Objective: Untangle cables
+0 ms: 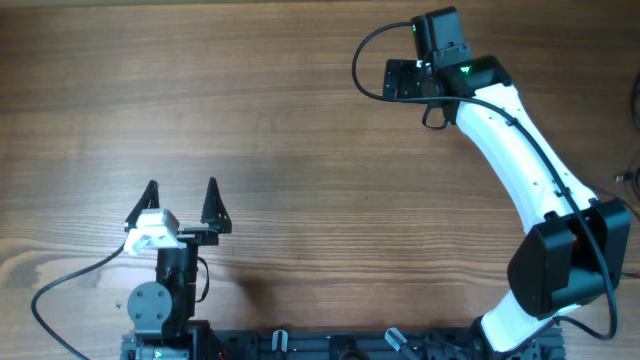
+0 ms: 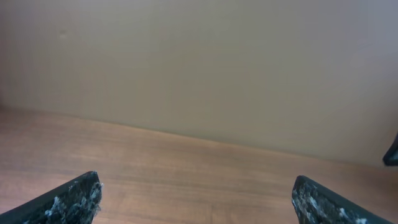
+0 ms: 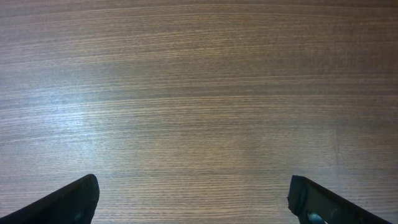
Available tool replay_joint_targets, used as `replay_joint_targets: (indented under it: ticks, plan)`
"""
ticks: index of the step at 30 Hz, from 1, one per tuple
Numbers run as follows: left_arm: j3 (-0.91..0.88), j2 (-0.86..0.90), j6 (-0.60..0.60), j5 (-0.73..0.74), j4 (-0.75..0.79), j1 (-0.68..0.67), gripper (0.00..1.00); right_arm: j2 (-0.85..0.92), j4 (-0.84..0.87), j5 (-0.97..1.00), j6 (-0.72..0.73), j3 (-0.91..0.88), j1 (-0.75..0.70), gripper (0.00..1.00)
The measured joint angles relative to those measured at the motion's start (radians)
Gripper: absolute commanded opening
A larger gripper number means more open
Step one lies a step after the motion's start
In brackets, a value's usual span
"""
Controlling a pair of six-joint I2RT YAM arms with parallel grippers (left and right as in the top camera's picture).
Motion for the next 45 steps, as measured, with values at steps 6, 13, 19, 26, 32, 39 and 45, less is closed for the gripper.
replay_joint_targets:
  ticks: [6, 13, 19, 26, 32, 39, 45]
  plan:
    - [-0.002, -0.031, -0.008, 0.000, 0.011, 0.000, 1.00, 0.000, 0.000, 0.000, 0.000, 0.000, 0.000, 1.00]
    - [-0.003, -0.032, -0.008, 0.003, -0.072, 0.000, 1.00, 0.000, 0.000, 0.000, 0.000, 0.000, 0.000, 1.00]
    - [-0.007, -0.032, -0.009, 0.003, -0.186, 0.000, 1.00, 0.000, 0.000, 0.000, 0.000, 0.000, 0.000, 1.00]
    - [-0.008, -0.032, -0.011, 0.005, -0.229, 0.000, 1.00, 0.000, 0.000, 0.000, 0.000, 0.000, 0.000, 1.00]
    - [-0.008, -0.032, -0.011, 0.007, -0.229, 0.000, 1.00, 0.000, 0.000, 0.000, 0.000, 0.000, 0.000, 1.00]
    - [-0.008, -0.032, 0.102, 0.006, -0.229, 0.000, 1.00, 0.000, 0.000, 0.000, 0.000, 0.000, 0.000, 1.00]
    - [-0.008, -0.032, 0.170, 0.005, -0.229, 0.000, 1.00, 0.000, 0.000, 0.000, 0.000, 0.000, 0.000, 1.00]
